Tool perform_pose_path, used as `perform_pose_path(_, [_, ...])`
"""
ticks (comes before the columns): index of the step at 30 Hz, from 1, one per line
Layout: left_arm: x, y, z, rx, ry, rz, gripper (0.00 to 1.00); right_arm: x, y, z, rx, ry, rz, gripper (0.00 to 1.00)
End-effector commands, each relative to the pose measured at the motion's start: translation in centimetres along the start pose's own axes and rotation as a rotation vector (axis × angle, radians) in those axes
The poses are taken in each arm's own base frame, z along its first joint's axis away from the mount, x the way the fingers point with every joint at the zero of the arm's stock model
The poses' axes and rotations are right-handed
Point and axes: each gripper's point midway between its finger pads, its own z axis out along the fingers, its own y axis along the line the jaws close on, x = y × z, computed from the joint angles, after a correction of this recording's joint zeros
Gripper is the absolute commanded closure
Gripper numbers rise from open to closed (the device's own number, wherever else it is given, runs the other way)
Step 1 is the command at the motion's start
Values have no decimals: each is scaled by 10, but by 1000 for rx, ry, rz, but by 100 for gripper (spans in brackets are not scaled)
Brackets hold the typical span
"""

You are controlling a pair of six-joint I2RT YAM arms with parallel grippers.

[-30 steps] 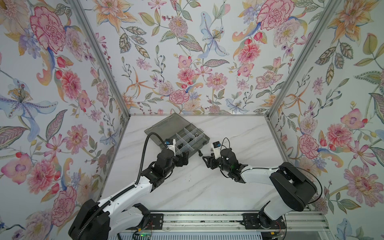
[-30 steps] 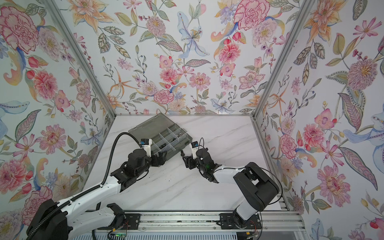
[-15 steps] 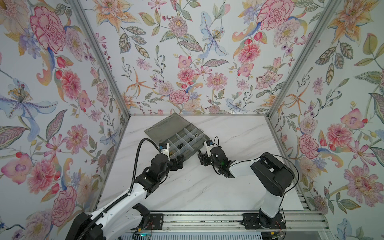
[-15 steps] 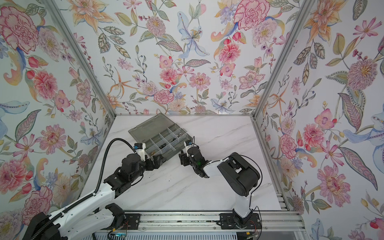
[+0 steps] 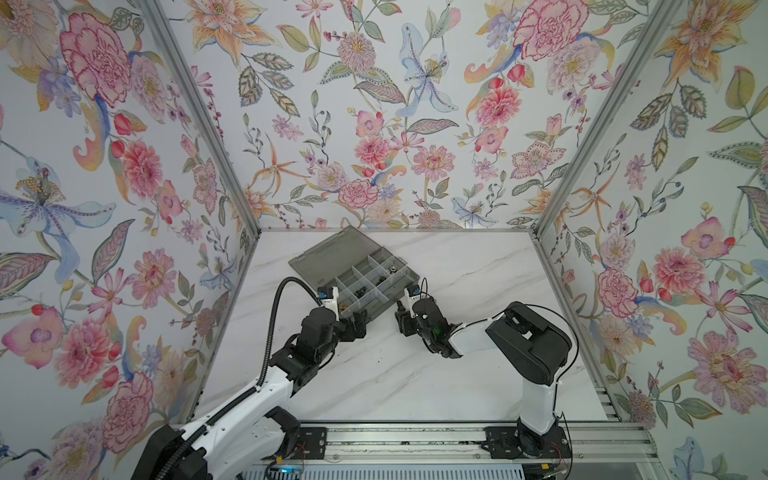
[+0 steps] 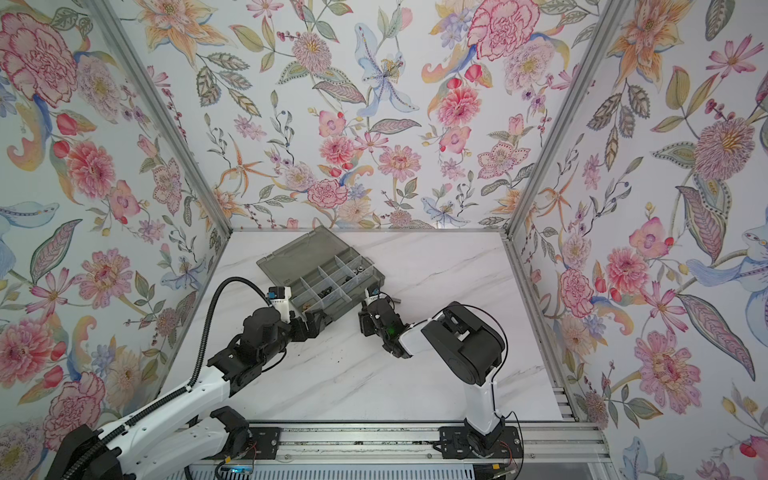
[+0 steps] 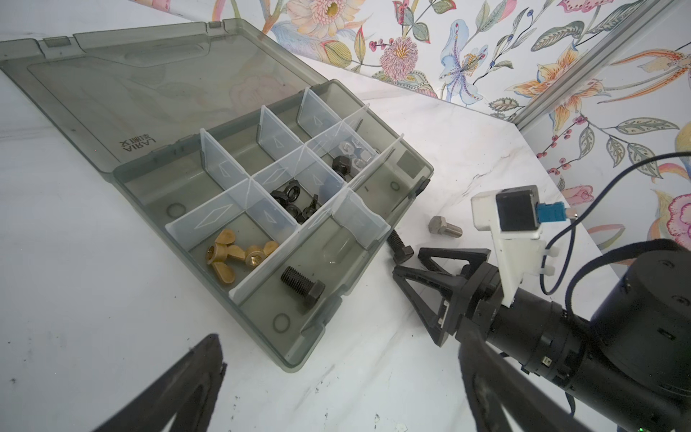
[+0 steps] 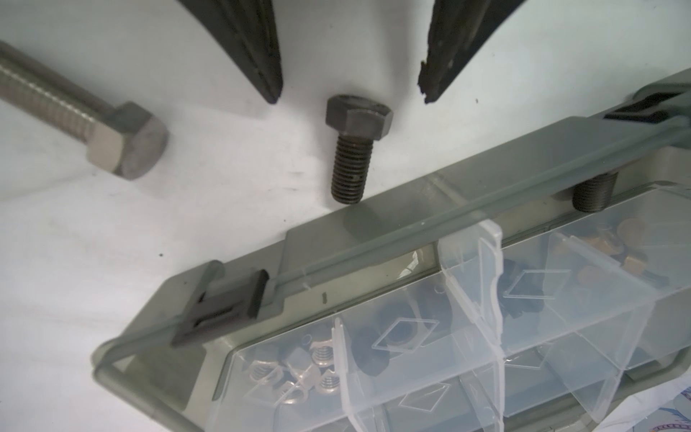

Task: Sort the screws and nuts into containers
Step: 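Move the right gripper to the edge bolt while the left gripper withdraws, then close the right gripper around the dark hex bolt head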

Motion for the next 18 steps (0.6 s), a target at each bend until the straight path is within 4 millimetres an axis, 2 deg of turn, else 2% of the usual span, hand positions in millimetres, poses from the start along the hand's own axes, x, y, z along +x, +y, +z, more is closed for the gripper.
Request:
perform_pose_path(1, [5,6,1,-13,12,-9,1,1,-4,6,34,-4,8,40])
perform_pose_path(8, [5,7,1,-14,11,-11,1,6,-6,11,46,4,18,46])
perform_pose_path(11, [4,7,1,-16,8,-14,1,8,-7,11,50,3,19,53])
perform_pose_path(18, [6,8,2,-16,13,-15,0,7,-5,8,33,-5,21,76])
